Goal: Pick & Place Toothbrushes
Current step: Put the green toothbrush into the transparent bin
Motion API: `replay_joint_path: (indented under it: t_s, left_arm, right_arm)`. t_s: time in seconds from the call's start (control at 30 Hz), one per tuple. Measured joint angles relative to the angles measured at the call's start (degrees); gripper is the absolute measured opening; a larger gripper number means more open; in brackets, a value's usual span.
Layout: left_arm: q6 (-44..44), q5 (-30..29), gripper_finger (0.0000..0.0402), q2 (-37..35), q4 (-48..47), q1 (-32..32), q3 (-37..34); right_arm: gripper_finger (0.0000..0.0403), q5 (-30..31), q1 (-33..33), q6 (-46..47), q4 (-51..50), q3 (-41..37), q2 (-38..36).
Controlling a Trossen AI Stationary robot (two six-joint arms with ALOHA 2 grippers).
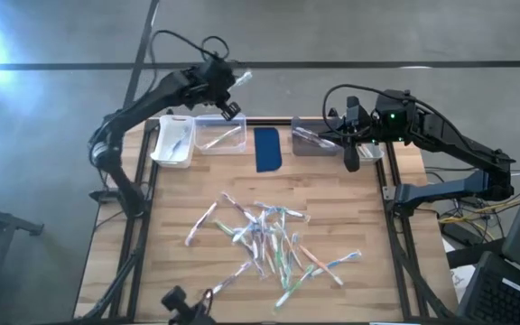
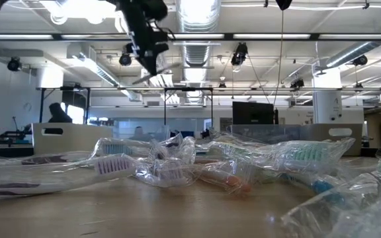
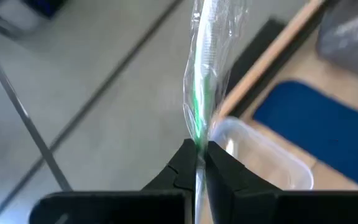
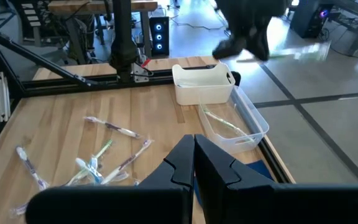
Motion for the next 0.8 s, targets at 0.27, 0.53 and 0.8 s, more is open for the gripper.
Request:
replay_joint_path:
  t_s: [0.27,0.53,0.8]
  left_arm:
    - [-3.9,1.1,0.0016,7.2,-6.4,0.3,-0.1]
    - [-6.4,1.7,0.0016,9.1,-5.9,0.4,-2.2]
    - [-6.8,2.7,0.0016,8.4,-3.8,0.5,-9.2]
  right_arm:
    - [0.0008,0.0,0.0,0.0,0.0,0.0,0.0]
    - [0.0008,0.0,0.0,0.0,0.0,0.0,0.0]
    - [0.0008,0.0,0.0,0.0,0.0,0.0,0.0]
